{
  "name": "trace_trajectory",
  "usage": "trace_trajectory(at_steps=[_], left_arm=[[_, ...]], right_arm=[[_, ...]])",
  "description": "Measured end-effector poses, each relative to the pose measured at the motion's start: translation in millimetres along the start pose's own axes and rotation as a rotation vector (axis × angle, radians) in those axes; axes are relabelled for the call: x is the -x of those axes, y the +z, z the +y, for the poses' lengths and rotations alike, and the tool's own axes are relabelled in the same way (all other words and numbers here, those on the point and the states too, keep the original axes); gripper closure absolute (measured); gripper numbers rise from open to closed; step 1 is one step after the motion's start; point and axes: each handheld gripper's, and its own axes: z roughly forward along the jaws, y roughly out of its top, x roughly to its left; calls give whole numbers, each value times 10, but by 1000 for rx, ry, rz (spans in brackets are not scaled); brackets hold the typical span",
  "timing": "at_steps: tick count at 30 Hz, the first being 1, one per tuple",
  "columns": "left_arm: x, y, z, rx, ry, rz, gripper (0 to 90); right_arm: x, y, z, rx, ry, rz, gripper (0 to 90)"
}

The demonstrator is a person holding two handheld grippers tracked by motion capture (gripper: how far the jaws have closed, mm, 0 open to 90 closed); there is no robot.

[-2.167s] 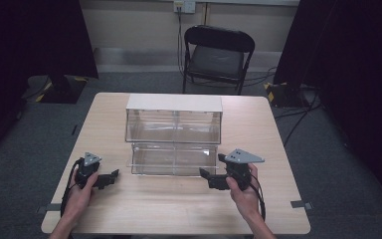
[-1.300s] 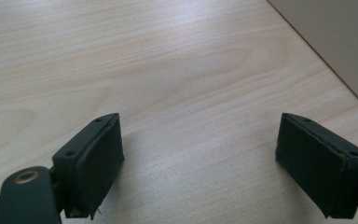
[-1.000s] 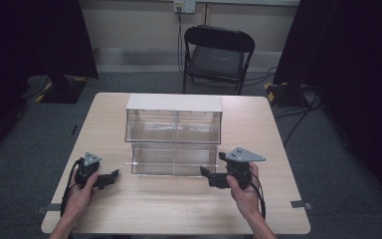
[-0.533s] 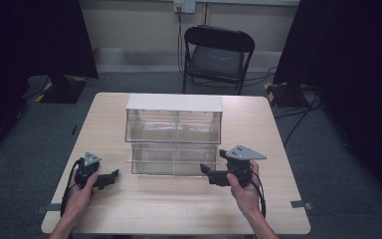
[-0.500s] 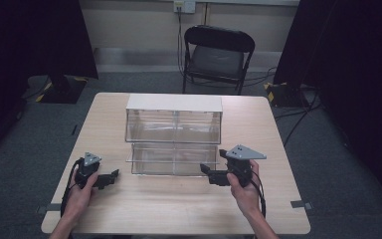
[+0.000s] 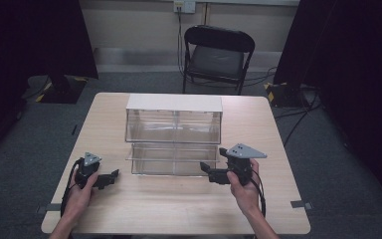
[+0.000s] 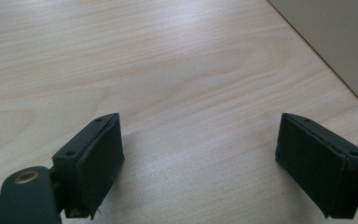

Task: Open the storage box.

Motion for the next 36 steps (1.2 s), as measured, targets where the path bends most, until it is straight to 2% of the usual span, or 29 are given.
trace_trajectory(at_steps=[28, 36], left_arm=[[1, 0, 0, 0, 0, 1, 143], [0, 0, 0, 0, 0, 1, 144]], right_arm=[[49, 38, 160, 13, 10, -18, 139], [76, 44, 238, 44, 34, -22, 138]])
